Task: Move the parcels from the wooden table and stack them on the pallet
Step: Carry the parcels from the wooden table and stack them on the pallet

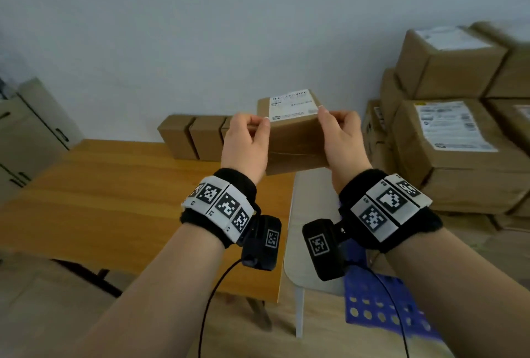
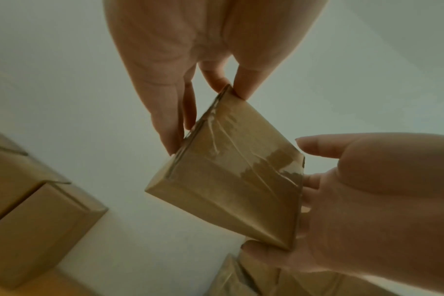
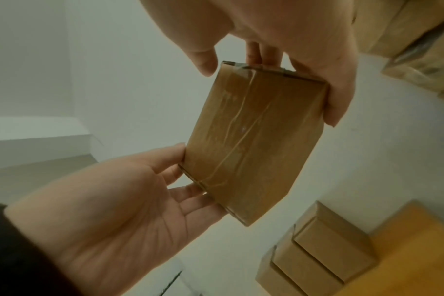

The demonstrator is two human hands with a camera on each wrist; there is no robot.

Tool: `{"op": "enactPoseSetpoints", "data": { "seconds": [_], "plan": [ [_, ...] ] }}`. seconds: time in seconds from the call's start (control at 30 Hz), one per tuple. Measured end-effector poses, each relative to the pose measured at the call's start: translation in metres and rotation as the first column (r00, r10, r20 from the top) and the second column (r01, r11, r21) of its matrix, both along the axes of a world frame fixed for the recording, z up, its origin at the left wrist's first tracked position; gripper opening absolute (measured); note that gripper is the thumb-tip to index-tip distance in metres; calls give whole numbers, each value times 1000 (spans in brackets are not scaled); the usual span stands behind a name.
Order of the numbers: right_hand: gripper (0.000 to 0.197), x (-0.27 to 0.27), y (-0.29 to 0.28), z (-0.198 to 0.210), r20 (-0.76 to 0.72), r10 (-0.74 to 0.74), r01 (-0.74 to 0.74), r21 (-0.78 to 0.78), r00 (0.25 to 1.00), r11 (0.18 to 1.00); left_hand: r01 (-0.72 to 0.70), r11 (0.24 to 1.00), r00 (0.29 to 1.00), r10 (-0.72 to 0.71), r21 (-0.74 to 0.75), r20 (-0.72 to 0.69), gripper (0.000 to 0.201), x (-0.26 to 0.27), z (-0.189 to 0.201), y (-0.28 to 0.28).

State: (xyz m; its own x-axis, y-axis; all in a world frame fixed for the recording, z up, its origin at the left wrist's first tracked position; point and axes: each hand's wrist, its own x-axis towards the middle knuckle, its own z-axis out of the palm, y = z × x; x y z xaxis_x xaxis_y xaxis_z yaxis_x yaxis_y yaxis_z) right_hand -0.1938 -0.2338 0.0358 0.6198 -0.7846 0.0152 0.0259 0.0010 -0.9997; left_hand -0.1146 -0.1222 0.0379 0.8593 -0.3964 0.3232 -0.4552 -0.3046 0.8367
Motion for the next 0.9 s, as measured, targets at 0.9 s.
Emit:
{"op": "enactPoseSetpoints", "data": {
  "seconds": [0.9],
  "plan": [
    [47, -214, -79, 109, 254, -144, 162, -52, 957, 985, 408, 899, 884, -346, -157, 314, 19, -181, 113, -103]
  ]
}}
